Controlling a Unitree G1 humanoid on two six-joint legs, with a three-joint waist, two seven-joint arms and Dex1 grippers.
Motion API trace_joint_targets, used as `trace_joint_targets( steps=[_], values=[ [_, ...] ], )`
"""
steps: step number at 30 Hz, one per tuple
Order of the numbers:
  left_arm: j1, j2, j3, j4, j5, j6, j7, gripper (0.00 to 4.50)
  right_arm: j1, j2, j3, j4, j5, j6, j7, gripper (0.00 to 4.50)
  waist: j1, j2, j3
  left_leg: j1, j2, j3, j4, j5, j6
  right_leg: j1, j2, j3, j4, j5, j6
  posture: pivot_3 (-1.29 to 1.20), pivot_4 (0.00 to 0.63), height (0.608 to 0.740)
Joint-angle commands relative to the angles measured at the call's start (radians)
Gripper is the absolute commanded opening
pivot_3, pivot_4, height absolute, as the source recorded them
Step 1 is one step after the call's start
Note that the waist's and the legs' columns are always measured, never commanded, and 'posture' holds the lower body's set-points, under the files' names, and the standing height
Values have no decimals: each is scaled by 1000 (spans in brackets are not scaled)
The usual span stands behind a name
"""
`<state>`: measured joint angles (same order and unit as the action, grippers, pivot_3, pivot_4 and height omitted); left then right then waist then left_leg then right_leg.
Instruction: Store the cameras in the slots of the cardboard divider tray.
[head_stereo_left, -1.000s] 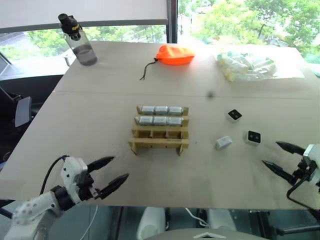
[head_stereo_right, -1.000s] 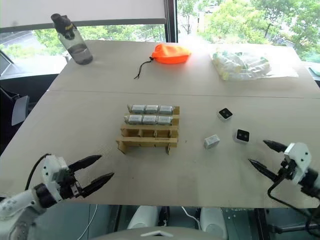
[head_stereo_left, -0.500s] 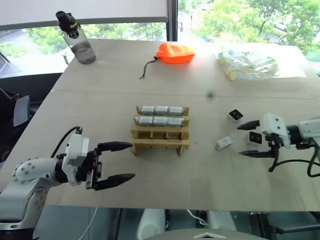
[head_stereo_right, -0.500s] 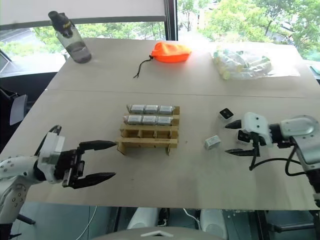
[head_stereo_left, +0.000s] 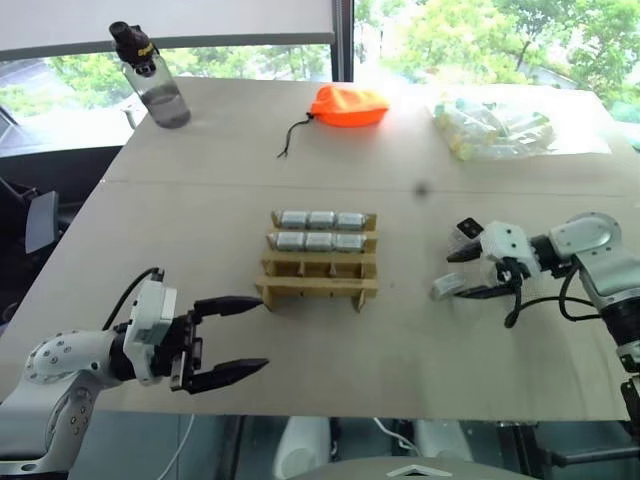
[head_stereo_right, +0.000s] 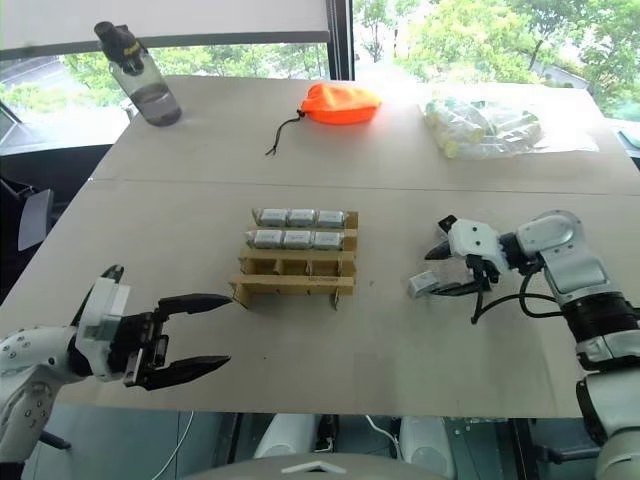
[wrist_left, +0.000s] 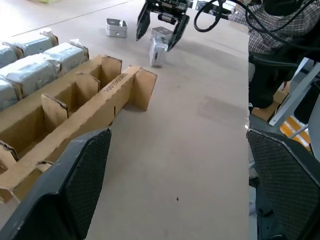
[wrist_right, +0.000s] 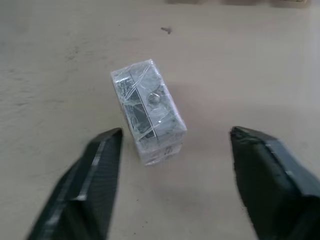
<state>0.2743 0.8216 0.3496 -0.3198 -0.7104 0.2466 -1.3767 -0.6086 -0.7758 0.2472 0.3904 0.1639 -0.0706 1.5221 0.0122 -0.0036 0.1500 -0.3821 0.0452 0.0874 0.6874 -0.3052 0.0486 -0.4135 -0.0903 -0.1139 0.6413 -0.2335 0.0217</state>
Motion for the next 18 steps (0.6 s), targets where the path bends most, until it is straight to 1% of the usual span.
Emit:
trace_joint_targets(
  steps=[1, 2, 3, 4, 5, 7, 10, 12, 14, 18],
  values=[
    [11, -5, 31, -20, -10, -22, -6, 4500, -28, -3, 5, 4, -7, -28, 55, 1564, -1, 0, 0, 0, 0, 0, 0, 0, 0, 0, 0, 0, 0, 0, 0, 0, 150, 726],
    [17, -8, 34, -21, -11, -23, -4, 4500, -30, -3, 5, 6, -5, -28, 60, 1125, -1, 0, 0, 0, 0, 0, 0, 0, 0, 0, 0, 0, 0, 0, 0, 0, 150, 726],
    [23, -9, 38, -21, -11, -25, -3, 4500, -32, -3, 3, 1, 5, -18, 66, 567, -1, 0, 0, 0, 0, 0, 0, 0, 0, 0, 0, 0, 0, 0, 0, 0, 150, 726],
    [28, -10, 40, -22, -11, -26, -2, 4500, -34, -3, -3, -8, 17, -2, 71, 426, -2, 0, 0, 0, 0, 0, 0, 0, 0, 0, 0, 0, 0, 0, 0, 0, 150, 726],
    [33, -11, 43, -21, -10, -28, -1, 4500, -38, -4, -10, -25, 34, 22, 77, 23, -2, 0, 0, 0, 0, 0, 0, 0, 0, 0, 0, 0, 0, 0, 0, 0, 150, 726],
    [37, -14, 50, -15, -9, -31, 5, 4500, -44, 6, -36, -81, 92, 88, 73, 23, -2, 0, 0, 0, 0, 0, 0, 0, 0, 0, 0, 0, 0, 0, 0, 0, 150, 726],
    [36, -18, 53, -8, -6, -36, 10, 4500, -43, 17, -68, -207, 204, 250, 52, 23, -3, 2, 1, 0, 1, 0, 0, 0, 0, 0, 0, 0, 0, 0, 0, 0, 150, 726],
    [32, -20, 55, -9, -7, -32, 15, 4500, -34, 11, -72, -279, 232, 312, 40, 23, -2, 2, 1, 0, 1, -1, 0, 0, 0, 0, 0, 0, 1, 0, 0, 0, 150, 726],
    [33, -23, 63, -18, -21, -19, 24, 4500, -17, -6, -65, -310, 218, 311, 38, 23, 0, 2, 1, 0, 1, -1, 0, 0, 0, 0, 0, -1, 0, 0, 0, 0, 150, 726],
    [38, -23, 65, -19, -20, -19, 25, 4500, 2, -7, -63, -293, 181, 268, 17, 23, 2, 2, 1, 0, -1, -1, 0, 0, 0, 0, -1, -1, 0, 0, 0, 0, 150, 726]
  ],
)
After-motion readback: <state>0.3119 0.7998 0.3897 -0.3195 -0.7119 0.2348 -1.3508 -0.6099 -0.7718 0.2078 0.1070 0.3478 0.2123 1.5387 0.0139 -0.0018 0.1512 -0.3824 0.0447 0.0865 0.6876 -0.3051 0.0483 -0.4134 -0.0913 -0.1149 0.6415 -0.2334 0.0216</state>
